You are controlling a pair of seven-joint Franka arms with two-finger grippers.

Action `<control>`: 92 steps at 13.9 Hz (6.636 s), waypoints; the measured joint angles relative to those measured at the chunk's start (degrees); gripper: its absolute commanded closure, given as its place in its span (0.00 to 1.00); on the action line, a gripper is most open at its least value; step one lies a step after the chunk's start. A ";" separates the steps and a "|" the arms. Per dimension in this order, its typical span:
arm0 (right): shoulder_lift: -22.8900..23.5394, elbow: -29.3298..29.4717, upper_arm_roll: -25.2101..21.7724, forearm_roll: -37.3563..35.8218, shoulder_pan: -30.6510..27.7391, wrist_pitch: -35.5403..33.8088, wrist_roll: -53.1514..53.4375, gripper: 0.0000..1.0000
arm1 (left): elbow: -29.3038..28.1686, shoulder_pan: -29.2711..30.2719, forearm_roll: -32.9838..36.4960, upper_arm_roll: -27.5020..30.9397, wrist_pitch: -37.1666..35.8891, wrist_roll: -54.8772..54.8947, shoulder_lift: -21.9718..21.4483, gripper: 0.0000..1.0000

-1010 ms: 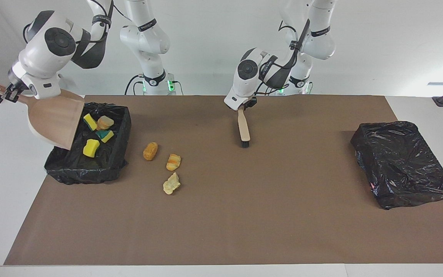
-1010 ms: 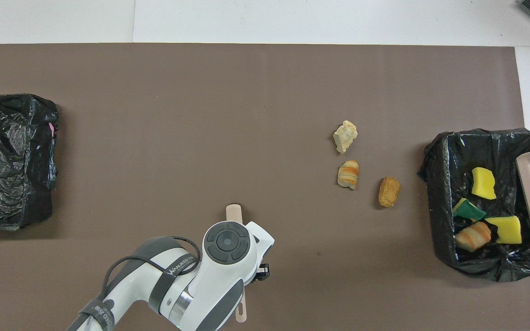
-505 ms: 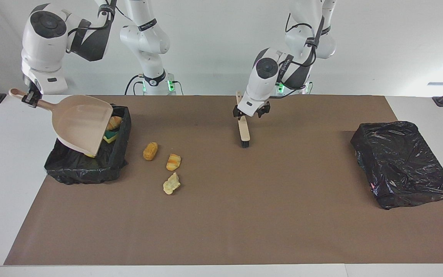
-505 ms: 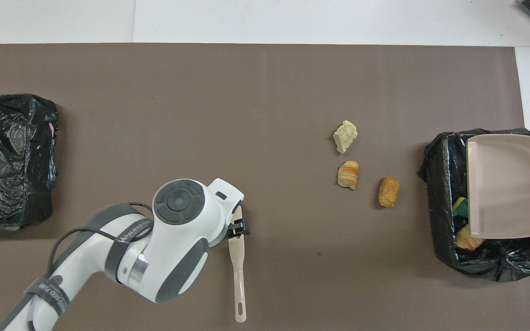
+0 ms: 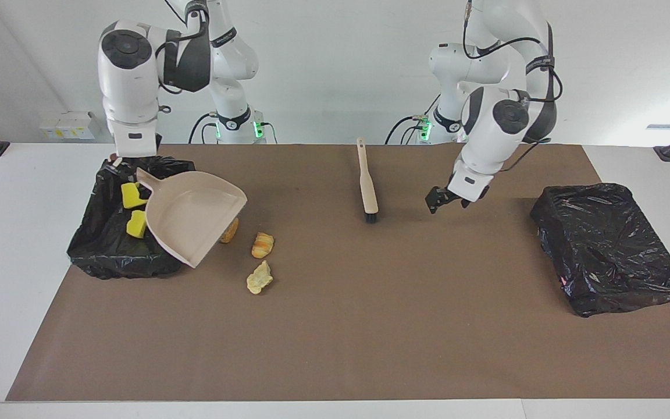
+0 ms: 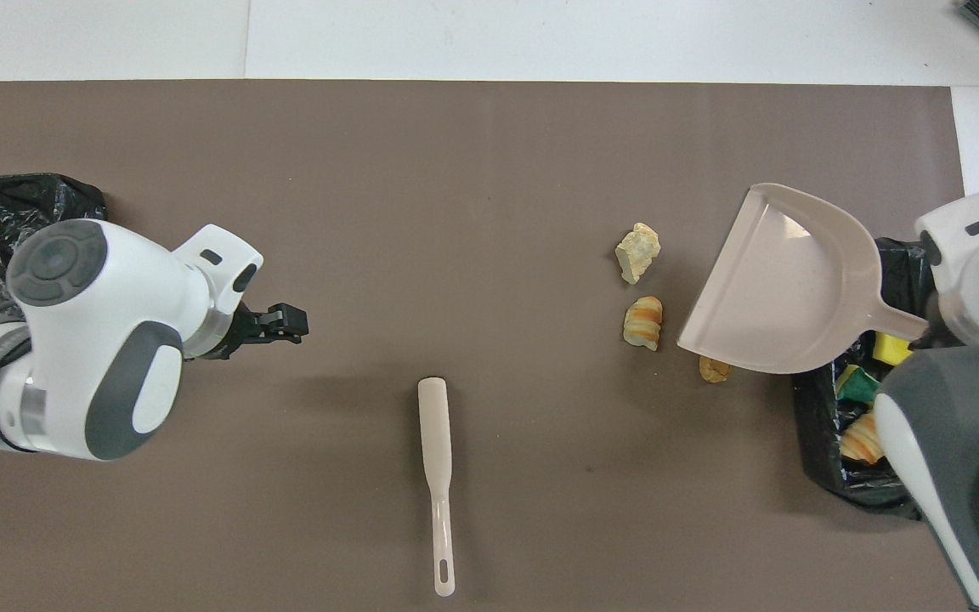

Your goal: Sweep and dump trash in bin

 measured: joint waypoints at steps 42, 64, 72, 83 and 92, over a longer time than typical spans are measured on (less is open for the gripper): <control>19.01 5.04 0.17 14.91 45.05 18.56 102.91 0.00 | 23.69 9.27 3.33 -0.24 -28.85 19.85 -8.20 0.00; 12.31 -9.41 -0.36 21.99 50.31 20.90 105.27 1.00 | 23.90 8.99 3.21 -1.93 -26.55 16.96 -8.28 0.00; 4.13 -7.13 -1.29 21.70 34.08 2.66 105.26 1.00 | 23.99 -1.83 2.50 -2.85 -10.35 -1.96 0.38 0.00; 0.76 -18.32 -1.48 10.65 14.98 3.89 93.12 1.00 | 28.40 -13.11 4.57 -2.94 3.86 -6.75 21.01 0.00; -2.53 -26.47 -1.32 12.96 10.52 13.59 75.76 1.00 | 28.16 -16.83 5.40 -3.05 4.50 -3.05 24.94 0.00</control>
